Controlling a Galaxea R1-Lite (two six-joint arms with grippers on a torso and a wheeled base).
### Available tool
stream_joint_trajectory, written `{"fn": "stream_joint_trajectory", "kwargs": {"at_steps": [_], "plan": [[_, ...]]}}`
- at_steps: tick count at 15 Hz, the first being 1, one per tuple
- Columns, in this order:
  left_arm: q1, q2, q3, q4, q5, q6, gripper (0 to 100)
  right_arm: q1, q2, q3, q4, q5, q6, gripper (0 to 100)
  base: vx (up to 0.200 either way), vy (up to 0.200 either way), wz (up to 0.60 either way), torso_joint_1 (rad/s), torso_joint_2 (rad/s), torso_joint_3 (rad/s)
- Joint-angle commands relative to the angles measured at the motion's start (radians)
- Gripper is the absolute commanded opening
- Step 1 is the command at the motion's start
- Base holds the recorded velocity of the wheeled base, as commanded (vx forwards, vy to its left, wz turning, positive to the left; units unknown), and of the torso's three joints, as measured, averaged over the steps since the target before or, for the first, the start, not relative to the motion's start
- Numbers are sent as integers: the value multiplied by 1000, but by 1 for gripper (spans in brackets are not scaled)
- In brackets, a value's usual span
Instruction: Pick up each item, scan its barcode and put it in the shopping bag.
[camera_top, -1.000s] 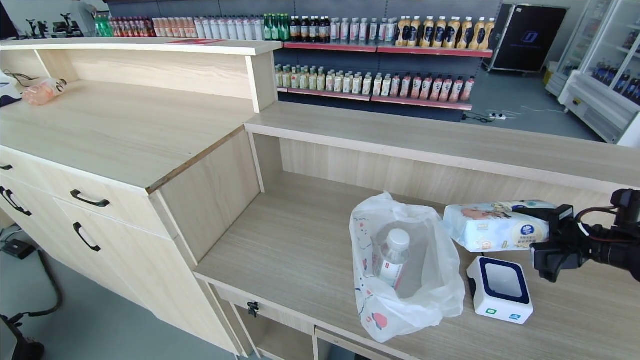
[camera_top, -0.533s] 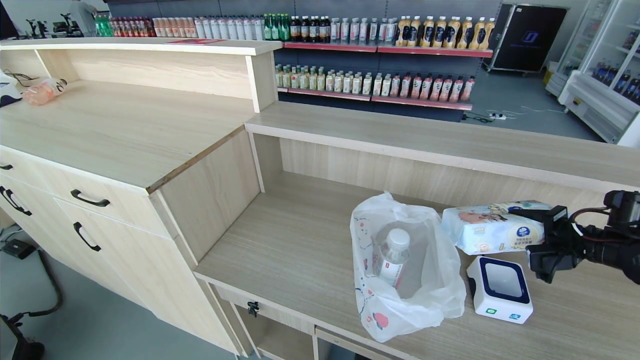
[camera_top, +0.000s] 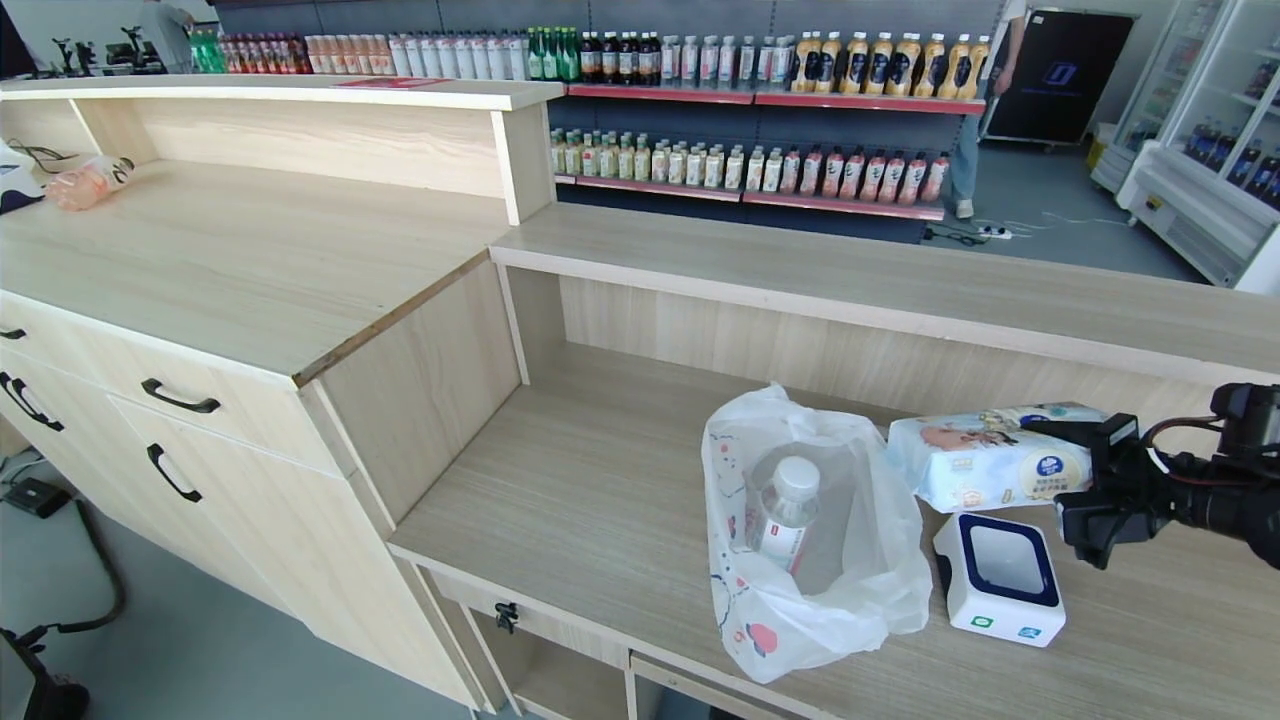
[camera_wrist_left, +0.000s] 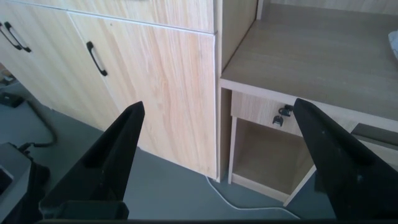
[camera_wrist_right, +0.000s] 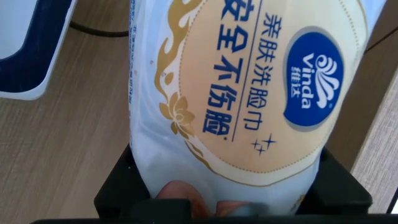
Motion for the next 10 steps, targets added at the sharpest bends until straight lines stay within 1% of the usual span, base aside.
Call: {"fn": "stream_joint_trajectory", "kwargs": {"at_steps": [1,7,10], "plan": [[0,0,0,0,0,0,100,-8,-11,0,0,1,-1,0,0,0,0,0,0,0],[2,0,0,0,0,0,100,-50,-30,6,9,3,-16,0,0,0,0,0,0,0],[0,0,0,0,0,0,100,-51,-36,8,11,3,-18,0,0,0,0,0,0,0]]}}
